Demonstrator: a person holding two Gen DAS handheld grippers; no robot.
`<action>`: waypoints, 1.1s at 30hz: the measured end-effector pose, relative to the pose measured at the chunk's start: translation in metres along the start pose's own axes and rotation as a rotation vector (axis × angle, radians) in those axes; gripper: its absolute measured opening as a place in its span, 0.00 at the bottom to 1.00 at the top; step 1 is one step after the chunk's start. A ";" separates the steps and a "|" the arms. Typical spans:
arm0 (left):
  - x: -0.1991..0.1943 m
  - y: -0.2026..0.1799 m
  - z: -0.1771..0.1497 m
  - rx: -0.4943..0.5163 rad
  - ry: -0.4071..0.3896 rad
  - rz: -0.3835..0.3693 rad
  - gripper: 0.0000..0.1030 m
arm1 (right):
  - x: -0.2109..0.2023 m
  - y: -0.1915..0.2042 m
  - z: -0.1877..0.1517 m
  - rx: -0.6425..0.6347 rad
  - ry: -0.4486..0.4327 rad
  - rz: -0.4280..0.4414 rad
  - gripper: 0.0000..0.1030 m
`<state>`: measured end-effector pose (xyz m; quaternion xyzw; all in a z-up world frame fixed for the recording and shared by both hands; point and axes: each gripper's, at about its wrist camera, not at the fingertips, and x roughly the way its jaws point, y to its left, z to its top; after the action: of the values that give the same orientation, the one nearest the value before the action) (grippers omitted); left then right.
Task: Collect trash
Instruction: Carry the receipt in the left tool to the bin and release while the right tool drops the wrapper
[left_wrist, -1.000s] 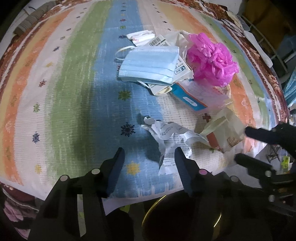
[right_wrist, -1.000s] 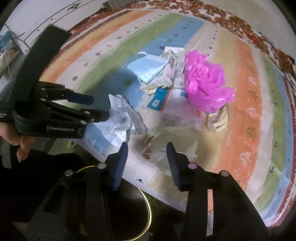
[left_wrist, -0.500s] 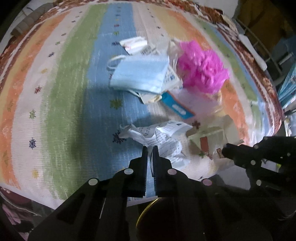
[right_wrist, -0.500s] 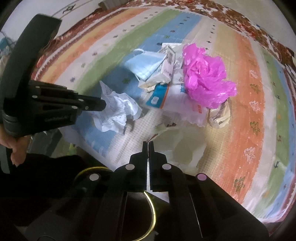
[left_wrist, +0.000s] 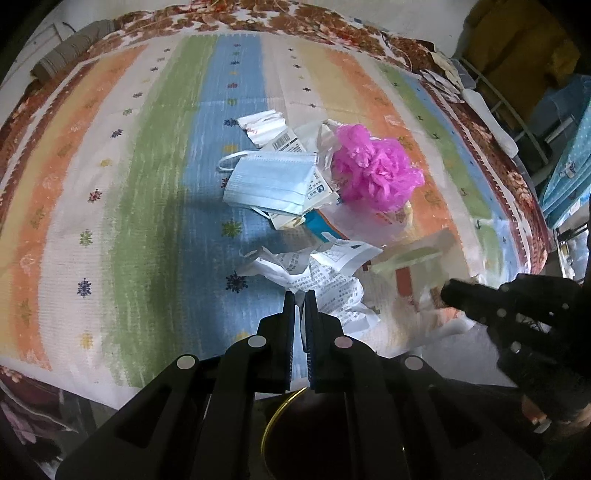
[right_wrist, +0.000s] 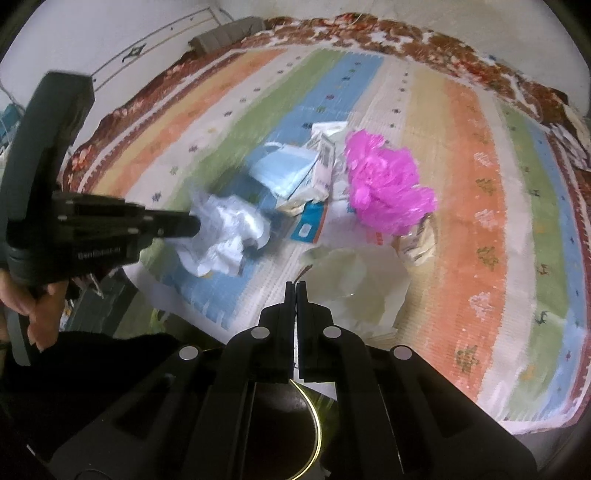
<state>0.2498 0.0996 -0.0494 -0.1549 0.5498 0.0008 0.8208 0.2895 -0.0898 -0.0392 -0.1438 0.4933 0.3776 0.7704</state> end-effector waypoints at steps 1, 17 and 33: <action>-0.003 0.000 -0.001 0.000 -0.005 0.002 0.05 | -0.004 0.000 -0.001 0.006 -0.010 -0.001 0.00; -0.078 -0.014 -0.042 -0.016 -0.159 -0.028 0.05 | -0.065 0.014 -0.033 0.071 -0.158 -0.021 0.00; -0.114 -0.038 -0.120 -0.012 -0.258 -0.048 0.05 | -0.101 0.052 -0.099 0.018 -0.240 -0.014 0.00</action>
<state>0.1032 0.0523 0.0219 -0.1714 0.4359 0.0044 0.8835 0.1642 -0.1584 0.0092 -0.0941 0.4001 0.3821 0.8277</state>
